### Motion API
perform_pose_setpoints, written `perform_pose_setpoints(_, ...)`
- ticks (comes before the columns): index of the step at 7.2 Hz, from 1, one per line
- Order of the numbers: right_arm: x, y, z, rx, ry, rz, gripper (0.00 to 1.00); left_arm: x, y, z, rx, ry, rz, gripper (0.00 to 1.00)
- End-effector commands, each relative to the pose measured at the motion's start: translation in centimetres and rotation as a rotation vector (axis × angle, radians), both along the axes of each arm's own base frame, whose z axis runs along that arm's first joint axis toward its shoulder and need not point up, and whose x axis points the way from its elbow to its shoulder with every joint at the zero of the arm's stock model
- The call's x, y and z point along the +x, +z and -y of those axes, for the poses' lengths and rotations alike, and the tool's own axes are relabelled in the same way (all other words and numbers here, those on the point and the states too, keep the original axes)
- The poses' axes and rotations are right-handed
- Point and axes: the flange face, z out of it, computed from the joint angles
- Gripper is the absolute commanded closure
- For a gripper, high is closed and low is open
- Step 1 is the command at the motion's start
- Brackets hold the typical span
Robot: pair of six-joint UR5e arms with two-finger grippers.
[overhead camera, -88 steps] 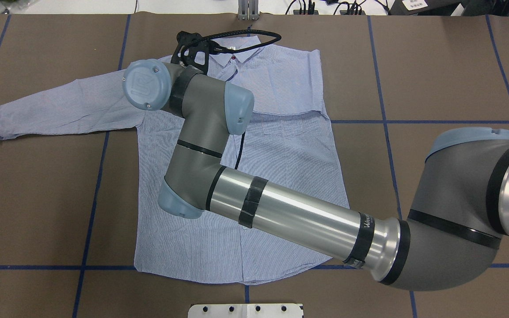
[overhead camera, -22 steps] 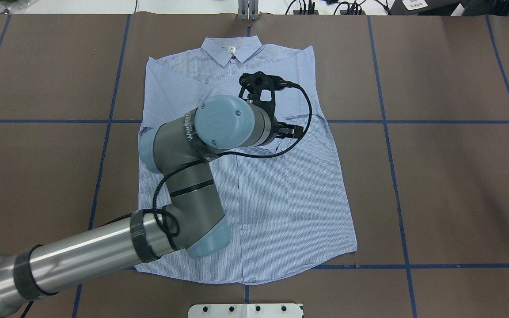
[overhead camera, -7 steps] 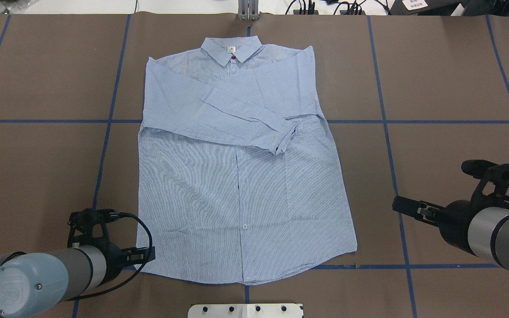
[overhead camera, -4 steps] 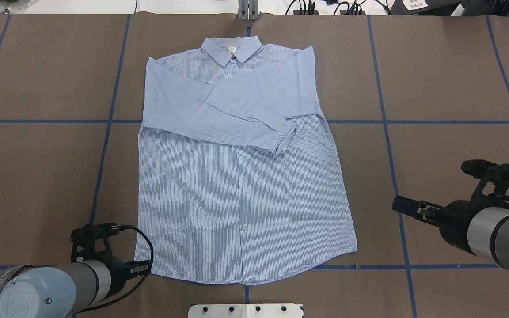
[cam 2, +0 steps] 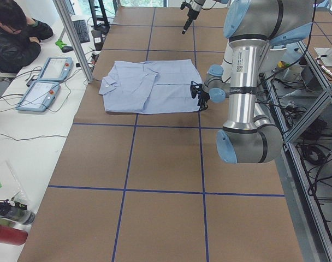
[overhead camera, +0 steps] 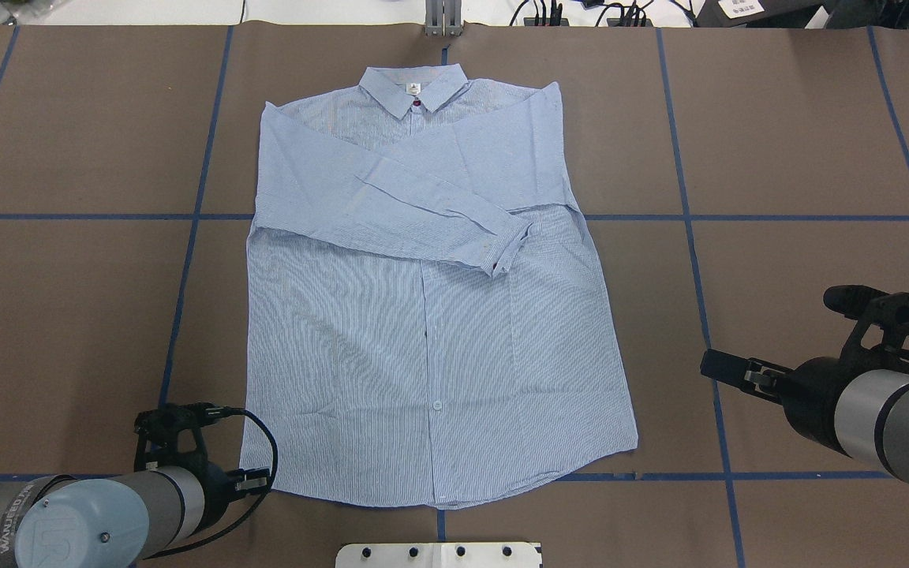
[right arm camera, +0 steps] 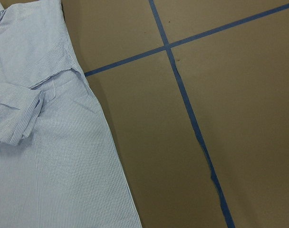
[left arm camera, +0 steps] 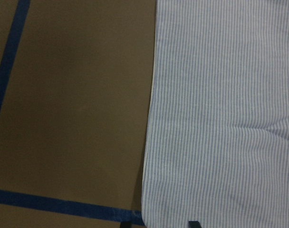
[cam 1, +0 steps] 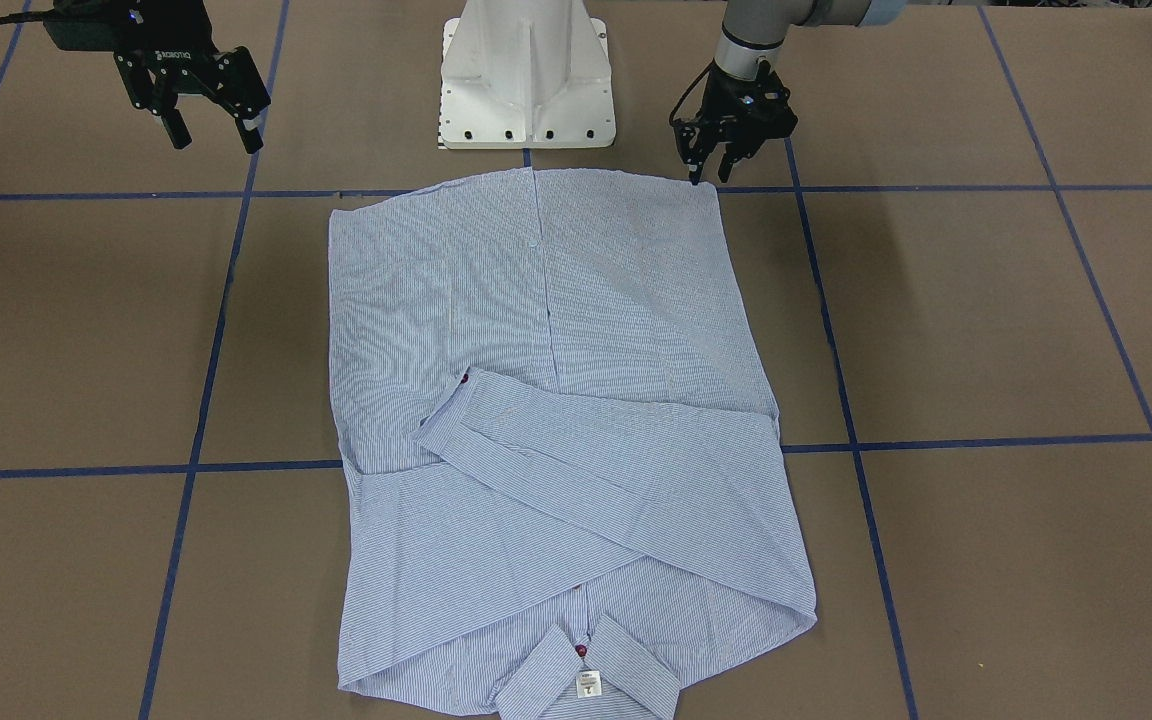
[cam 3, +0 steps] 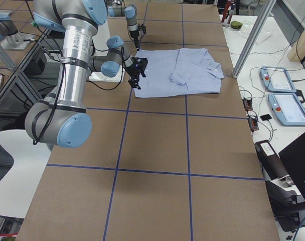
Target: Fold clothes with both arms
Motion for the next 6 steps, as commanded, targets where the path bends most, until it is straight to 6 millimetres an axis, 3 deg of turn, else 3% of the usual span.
perform_pose_setpoints(1, -0.01, 0.01, 0.0, 0.0, 0.0, 0.0, 0.0, 0.28, 0.53, 0.22, 0.013, 0.008, 0.014, 0.5)
perform_pose_setpoints(2, 0.0, -0.01, 0.0, 0.0, 0.0, 0.001, 0.0, 0.25, 0.54, 0.29, 0.014, 0.008, 0.014, 0.51)
perform_pose_setpoints(3, -0.04, 0.06, 0.01, 0.0, 0.0, 0.0, 0.0, 0.16, 0.44, 0.58, 0.014, 0.002, 0.011, 0.72)
perform_pose_setpoints(4, -0.04, 0.08, 0.01, -0.001, 0.0, -0.002, 0.0, 0.13, 0.42, 0.65, 0.014, 0.0, 0.009, 0.77)
perform_pose_setpoints(6, -0.03, 0.06, 0.03, 0.001, 0.001, -0.001, 0.0, -0.02, 0.49, 1.1, 0.015, -0.01, 0.011, 0.77)
